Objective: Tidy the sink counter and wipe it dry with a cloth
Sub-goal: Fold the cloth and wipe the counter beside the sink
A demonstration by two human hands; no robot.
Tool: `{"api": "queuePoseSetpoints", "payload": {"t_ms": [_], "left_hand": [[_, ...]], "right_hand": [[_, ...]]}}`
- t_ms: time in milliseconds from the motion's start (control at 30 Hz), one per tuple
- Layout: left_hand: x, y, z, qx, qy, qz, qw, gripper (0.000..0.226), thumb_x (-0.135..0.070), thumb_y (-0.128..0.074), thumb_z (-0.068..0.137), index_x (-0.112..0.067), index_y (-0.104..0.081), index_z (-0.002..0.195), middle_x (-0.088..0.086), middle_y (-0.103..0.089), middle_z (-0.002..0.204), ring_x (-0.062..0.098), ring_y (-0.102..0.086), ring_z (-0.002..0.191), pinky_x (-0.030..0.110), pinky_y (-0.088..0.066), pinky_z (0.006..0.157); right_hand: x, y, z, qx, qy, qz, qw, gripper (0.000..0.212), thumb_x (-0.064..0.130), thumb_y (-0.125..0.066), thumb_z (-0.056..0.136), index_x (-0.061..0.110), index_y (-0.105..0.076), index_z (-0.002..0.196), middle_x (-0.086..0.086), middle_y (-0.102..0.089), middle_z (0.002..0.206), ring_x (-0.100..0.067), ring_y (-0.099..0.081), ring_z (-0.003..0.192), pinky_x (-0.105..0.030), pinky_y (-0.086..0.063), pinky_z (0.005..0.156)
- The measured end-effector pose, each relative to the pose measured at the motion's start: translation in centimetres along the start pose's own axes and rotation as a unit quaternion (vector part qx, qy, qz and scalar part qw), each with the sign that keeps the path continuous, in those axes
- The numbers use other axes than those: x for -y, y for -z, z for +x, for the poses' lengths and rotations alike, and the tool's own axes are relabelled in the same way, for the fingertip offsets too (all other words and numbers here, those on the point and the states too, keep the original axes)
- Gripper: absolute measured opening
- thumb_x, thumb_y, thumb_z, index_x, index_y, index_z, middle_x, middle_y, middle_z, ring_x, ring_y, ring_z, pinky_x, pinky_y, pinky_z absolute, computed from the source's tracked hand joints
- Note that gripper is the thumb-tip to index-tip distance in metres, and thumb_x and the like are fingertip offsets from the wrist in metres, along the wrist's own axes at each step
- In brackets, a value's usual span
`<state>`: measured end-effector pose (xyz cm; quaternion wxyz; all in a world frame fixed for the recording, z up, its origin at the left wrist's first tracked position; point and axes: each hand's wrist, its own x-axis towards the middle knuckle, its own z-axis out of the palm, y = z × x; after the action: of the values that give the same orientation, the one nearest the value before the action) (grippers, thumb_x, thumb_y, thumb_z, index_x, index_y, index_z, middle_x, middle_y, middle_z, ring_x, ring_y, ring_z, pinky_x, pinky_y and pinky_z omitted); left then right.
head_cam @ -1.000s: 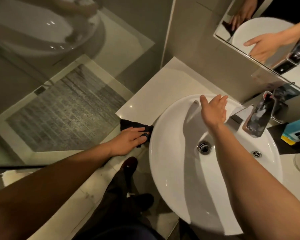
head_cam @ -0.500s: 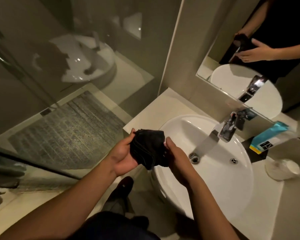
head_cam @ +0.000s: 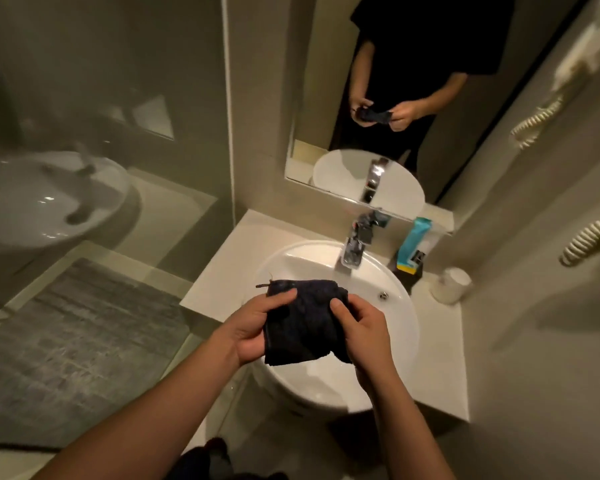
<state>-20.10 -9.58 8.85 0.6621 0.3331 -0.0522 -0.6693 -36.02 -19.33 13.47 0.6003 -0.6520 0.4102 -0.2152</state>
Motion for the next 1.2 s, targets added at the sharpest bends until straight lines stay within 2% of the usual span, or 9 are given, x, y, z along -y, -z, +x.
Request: {"api": "queuePoseSetpoints", "payload": {"t_ms": [133,267,367,633,767,900,1067,1133,1200], "left_hand": [[2.9,1.4,0.7,-0.076,0.048,0.075,0.993,0.041,0.007,-0.060,0.091,0.006,-0.060,0.131,0.028,-0.063,0.133,0.041,-0.062,0.124,0.051,-0.048,0.108],[5.2,2.3,0.6,-0.152,0.113,0.159,0.969,0.030,0.007,-0.060,0.091,0.003,-0.067,0.120,0.021,-0.072,0.119,0.034,-0.069,0.113,0.046,-0.058,0.093],[6.5,2.8,0.5,-0.177,0.120,0.242,0.947,0.023,0.002,-0.061,0.092,-0.003,-0.071,0.113,0.016,-0.076,0.112,0.032,-0.071,0.109,0.051,-0.057,0.095],[7.4,5.7,2.1,-0.227,0.002,0.619,0.752,0.021,-0.027,-0.072,0.084,-0.006,-0.070,0.081,0.009,-0.071,0.079,0.030,-0.067,0.080,0.047,-0.058,0.075],[7.5,6.8,2.3,-0.225,0.003,0.684,0.693,0.026,-0.035,-0.072,0.086,-0.015,-0.062,0.072,0.001,-0.063,0.070,0.025,-0.062,0.074,0.040,-0.054,0.068],[7.8,7.2,2.3,-0.198,0.009,0.731,0.652,0.027,-0.043,-0.064,0.094,-0.018,-0.067,0.104,0.003,-0.071,0.094,0.026,-0.067,0.090,0.041,-0.057,0.078],[7.2,7.4,1.8,-0.185,0.011,0.765,0.617,0.046,-0.038,-0.045,0.105,-0.015,-0.047,0.144,0.012,-0.064,0.133,0.030,-0.061,0.119,0.043,-0.052,0.095],[6.7,7.9,1.4,-0.185,-0.020,0.772,0.608,0.050,-0.035,-0.046,0.105,-0.015,-0.042,0.150,0.011,-0.060,0.137,0.029,-0.056,0.124,0.045,-0.049,0.101],[6.5,8.3,0.8,-0.137,-0.101,0.816,0.553,0.048,-0.035,-0.048,0.103,-0.016,-0.047,0.146,0.008,-0.061,0.127,0.025,-0.056,0.117,0.042,-0.049,0.098]], "right_hand": [[-4.7,1.2,-2.6,-0.069,-0.066,0.004,0.995,0.017,0.023,-0.060,0.100,0.024,-0.074,0.091,-0.001,-0.076,0.085,-0.024,-0.072,0.081,-0.038,-0.057,0.060],[-8.9,1.8,-5.1,-0.096,-0.122,0.008,0.988,0.020,0.016,-0.056,0.102,0.028,-0.071,0.099,0.007,-0.075,0.093,-0.009,-0.072,0.089,-0.018,-0.057,0.065],[-10.7,1.7,-6.3,-0.103,-0.166,0.034,0.980,0.020,0.012,-0.053,0.103,0.022,-0.067,0.112,0.005,-0.073,0.099,-0.006,-0.070,0.087,-0.016,-0.056,0.062],[-14.0,-0.4,-4.6,-0.105,-0.190,-0.099,0.971,0.041,0.016,-0.052,0.103,0.019,-0.052,0.144,-0.007,-0.065,0.131,-0.018,-0.064,0.108,-0.010,-0.052,0.064],[-14.6,-1.9,-4.3,-0.142,-0.215,-0.184,0.949,0.043,0.023,-0.054,0.104,0.018,-0.048,0.146,-0.010,-0.059,0.140,-0.027,-0.058,0.127,-0.033,-0.053,0.096],[-14.8,-2.9,-4.5,-0.145,-0.205,-0.324,0.912,0.040,0.031,-0.050,0.105,0.024,-0.049,0.144,-0.004,-0.064,0.135,-0.025,-0.062,0.122,-0.039,-0.055,0.094],[-15.5,-3.0,-5.2,-0.136,-0.145,-0.466,0.862,0.033,0.034,-0.046,0.105,0.021,-0.057,0.134,-0.001,-0.063,0.117,-0.017,-0.061,0.107,-0.031,-0.056,0.086],[-15.8,-2.6,-5.5,-0.142,-0.121,-0.509,0.840,0.036,0.036,-0.046,0.104,0.019,-0.058,0.135,-0.003,-0.059,0.121,-0.017,-0.056,0.108,-0.031,-0.052,0.089],[-15.8,-1.9,-5.8,-0.127,-0.055,-0.508,0.850,0.040,0.038,-0.051,0.100,0.019,-0.058,0.135,-0.004,-0.057,0.128,-0.019,-0.053,0.116,-0.034,-0.048,0.097]]}}
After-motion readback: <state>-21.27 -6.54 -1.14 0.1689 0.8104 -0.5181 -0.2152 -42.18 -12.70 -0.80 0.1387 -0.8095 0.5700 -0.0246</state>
